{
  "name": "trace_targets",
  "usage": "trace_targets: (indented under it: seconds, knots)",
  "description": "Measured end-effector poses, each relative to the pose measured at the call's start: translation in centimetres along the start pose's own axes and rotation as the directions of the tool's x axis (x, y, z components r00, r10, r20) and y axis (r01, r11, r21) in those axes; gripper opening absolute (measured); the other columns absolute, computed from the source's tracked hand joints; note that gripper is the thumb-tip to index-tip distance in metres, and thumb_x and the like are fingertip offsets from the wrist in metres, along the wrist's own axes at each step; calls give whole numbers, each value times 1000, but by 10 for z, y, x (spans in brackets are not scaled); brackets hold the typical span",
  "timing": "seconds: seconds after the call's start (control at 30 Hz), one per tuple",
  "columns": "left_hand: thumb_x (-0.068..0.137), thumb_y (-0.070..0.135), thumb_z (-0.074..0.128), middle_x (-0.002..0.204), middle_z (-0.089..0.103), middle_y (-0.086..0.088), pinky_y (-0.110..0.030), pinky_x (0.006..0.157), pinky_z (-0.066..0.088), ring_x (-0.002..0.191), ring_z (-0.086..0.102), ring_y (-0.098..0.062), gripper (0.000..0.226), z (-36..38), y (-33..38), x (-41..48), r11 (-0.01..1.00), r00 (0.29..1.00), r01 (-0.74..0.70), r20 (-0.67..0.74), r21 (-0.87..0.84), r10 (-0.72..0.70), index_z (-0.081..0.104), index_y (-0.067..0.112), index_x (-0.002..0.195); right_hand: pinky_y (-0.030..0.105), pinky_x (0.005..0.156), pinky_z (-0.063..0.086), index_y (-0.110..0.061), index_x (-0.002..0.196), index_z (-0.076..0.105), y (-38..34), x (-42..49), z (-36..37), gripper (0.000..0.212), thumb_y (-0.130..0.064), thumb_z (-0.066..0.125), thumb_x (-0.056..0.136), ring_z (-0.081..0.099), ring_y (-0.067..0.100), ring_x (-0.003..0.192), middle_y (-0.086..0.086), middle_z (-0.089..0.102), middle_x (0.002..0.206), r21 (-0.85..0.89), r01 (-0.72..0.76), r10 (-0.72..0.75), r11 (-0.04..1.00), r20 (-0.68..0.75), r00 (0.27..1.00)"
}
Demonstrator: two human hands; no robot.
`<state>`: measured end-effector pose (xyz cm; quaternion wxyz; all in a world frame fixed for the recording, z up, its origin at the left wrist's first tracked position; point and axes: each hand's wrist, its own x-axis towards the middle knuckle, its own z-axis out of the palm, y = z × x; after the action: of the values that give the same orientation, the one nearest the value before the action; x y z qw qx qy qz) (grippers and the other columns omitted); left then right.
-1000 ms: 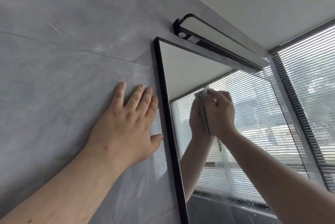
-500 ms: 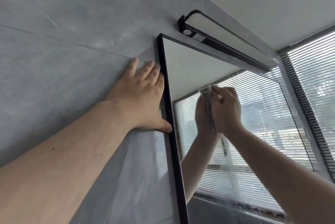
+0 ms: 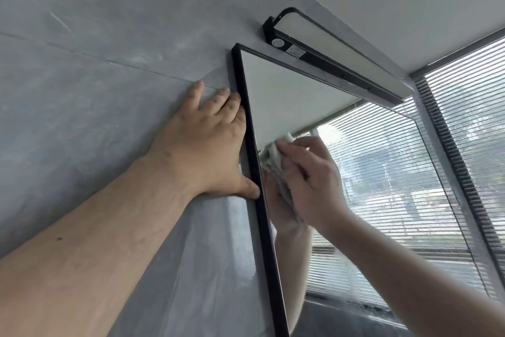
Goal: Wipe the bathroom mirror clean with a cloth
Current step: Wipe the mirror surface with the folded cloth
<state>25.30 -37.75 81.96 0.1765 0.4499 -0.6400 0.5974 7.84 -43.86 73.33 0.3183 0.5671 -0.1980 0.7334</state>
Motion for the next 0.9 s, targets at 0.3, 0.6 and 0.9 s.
trace_targets:
  seconds: [0.3, 0.6, 0.9]
  knots:
    - [54, 100, 33, 166, 2, -8, -55, 120, -3, 153, -3, -23, 138, 0, -1, -1, 999, 999, -9, -35, -31, 8, 10, 11, 156, 9, 78, 43, -12, 110, 75, -10, -21, -4, 28, -18, 54, 92, 58, -6, 91, -6, 56, 104, 48, 83, -85, 995, 55, 995]
    - [57, 100, 31, 166, -1, -9, -56, 120, -5, 153, -6, -24, 137, 1, -1, -1, 1000, 999, -10, -32, -17, 10, 5, 10, 157, 21, 89, 47, -18, 119, 72, 61, 91, 6, 25, -22, 58, 99, 55, 4, 95, -8, 53, 108, -85, -377, 368, 922, -105, 924]
    - [54, 101, 30, 166, 5, -10, -56, 120, -2, 153, -1, -24, 138, 1, -1, -1, 1000, 999, -13, -48, -11, 12, 10, 9, 156, 33, 76, 53, -6, 113, 70, -1, -19, -11, 28, -15, 48, 98, 60, 9, 95, -2, 53, 109, 37, 193, -196, 981, 129, 972]
